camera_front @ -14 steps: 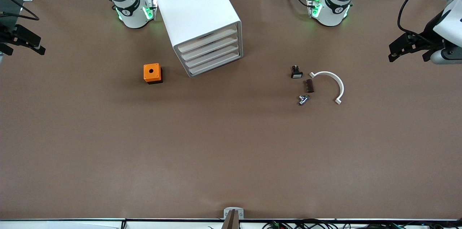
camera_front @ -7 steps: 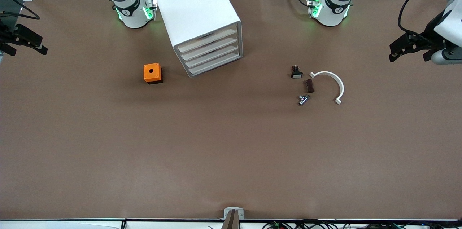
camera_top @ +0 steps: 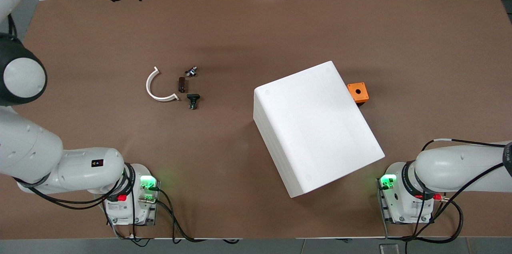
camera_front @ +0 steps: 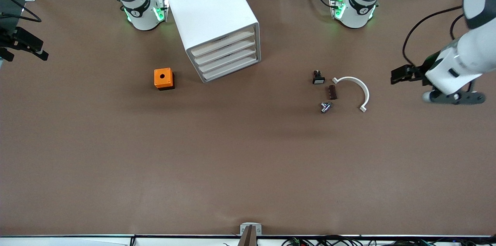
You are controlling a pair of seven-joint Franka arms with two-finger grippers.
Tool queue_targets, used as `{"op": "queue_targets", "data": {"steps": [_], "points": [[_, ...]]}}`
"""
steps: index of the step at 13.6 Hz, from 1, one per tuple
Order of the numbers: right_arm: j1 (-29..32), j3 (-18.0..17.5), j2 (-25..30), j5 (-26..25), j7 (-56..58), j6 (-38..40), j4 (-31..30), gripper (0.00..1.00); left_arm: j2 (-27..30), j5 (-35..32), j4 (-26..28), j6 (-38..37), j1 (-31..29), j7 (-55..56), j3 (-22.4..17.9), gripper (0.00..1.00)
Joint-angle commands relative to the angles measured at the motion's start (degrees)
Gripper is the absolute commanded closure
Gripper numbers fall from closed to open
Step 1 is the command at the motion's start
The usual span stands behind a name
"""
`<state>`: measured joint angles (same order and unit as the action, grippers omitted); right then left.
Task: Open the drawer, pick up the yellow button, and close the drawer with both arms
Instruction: 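Move the left gripper across the table toward the white cabinet's drawer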
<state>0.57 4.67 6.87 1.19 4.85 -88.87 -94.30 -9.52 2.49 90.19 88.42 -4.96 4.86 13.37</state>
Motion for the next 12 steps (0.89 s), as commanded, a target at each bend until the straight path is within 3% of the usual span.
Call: {"op": "queue_targets", "data": {"steps": [1, 10, 12], "points": [[0.3, 0.0, 0.9, -0.7, 0.8, -0.4, -1.1, 0.0, -5.1, 1.3, -3.9, -0.8, 2.6, 4.3, 0.2, 0.0], [0.2, 0.0, 0.9, -0.4, 1.1, 0.4, -0.9, 0.0, -14.9, 6.9, -4.2, 3.2, 10.6, 33.7, 0.2, 0.0], [0.6, 0.2, 0.6, 0.0, 1.0, 0.4, 0.1, 0.0, -17.3, 7.7, -6.7, 3.8, 12.4, 40.9, 0.2, 0.0]]}}
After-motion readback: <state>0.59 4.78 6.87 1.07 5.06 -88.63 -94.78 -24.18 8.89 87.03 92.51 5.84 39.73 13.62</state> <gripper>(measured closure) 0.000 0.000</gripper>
